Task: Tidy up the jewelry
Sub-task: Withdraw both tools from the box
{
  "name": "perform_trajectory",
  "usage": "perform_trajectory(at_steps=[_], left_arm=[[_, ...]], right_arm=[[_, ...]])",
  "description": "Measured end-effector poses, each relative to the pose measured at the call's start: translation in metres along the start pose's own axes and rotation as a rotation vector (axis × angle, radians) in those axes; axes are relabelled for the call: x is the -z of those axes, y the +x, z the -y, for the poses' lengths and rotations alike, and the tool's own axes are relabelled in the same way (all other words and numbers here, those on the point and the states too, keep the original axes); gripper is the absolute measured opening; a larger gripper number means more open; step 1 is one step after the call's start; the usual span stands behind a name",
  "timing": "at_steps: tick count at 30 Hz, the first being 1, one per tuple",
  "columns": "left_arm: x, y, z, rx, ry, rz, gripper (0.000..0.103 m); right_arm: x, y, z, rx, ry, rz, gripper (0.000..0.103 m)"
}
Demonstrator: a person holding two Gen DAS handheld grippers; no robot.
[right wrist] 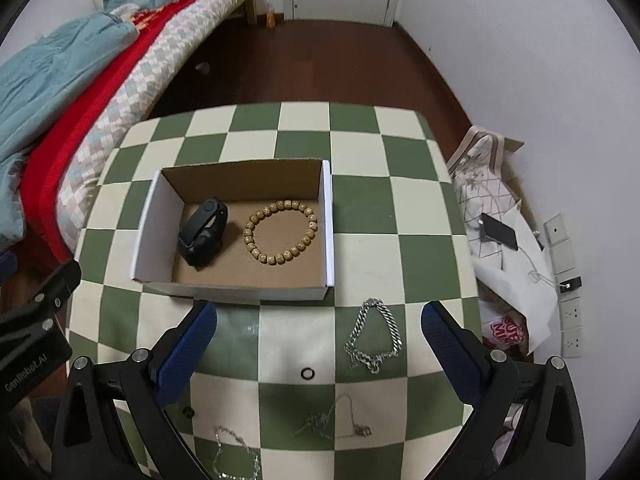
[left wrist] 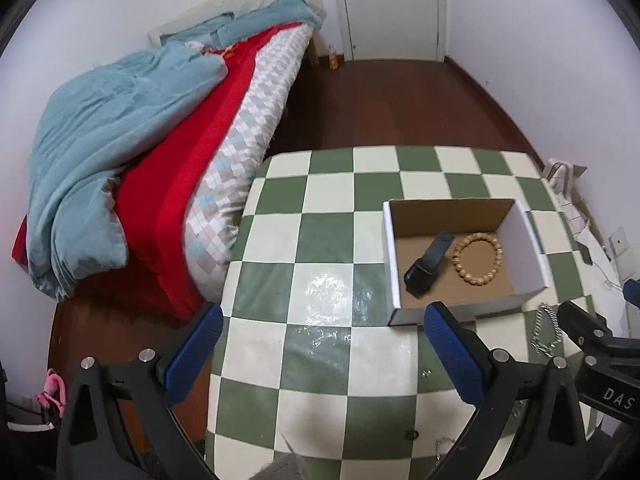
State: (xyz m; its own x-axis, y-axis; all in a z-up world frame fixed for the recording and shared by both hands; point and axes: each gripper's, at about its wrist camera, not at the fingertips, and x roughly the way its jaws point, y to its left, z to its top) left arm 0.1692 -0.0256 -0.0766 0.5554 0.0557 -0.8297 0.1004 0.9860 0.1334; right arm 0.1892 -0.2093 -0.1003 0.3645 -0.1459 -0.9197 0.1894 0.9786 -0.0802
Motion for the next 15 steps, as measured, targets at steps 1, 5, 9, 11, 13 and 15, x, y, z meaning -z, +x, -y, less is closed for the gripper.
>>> perform_trajectory(at_steps=[1,5,9,11,13,15], left_arm=[[0.003,-0.01,0.0,0.001,0.002,0.018,0.103],[0.01,-0.04,0.001,0.013,0.005,0.064,0.103],[0.016,-0.065,0.001,0.028,-0.001,0.094,0.103],[0.019,-0.077,0.001,0.035,-0.005,0.112,0.102],[0.022,-0.09,-0.001,0.034,-0.014,0.131,0.102],[0.024,-0.097,-0.005,0.046,-0.025,0.144,0.102]], right_arm=[[0.002,-0.005,0.001,0.0,0.0,0.008,0.103],[0.015,-0.034,0.002,0.003,0.006,0.066,0.103],[0.028,-0.064,0.004,0.004,0.019,0.123,0.103],[0.035,-0.078,0.004,0.0,0.027,0.149,0.103],[0.04,-0.093,0.004,-0.001,0.027,0.175,0.103],[0.046,-0.106,0.004,-0.007,0.029,0.195,0.103]])
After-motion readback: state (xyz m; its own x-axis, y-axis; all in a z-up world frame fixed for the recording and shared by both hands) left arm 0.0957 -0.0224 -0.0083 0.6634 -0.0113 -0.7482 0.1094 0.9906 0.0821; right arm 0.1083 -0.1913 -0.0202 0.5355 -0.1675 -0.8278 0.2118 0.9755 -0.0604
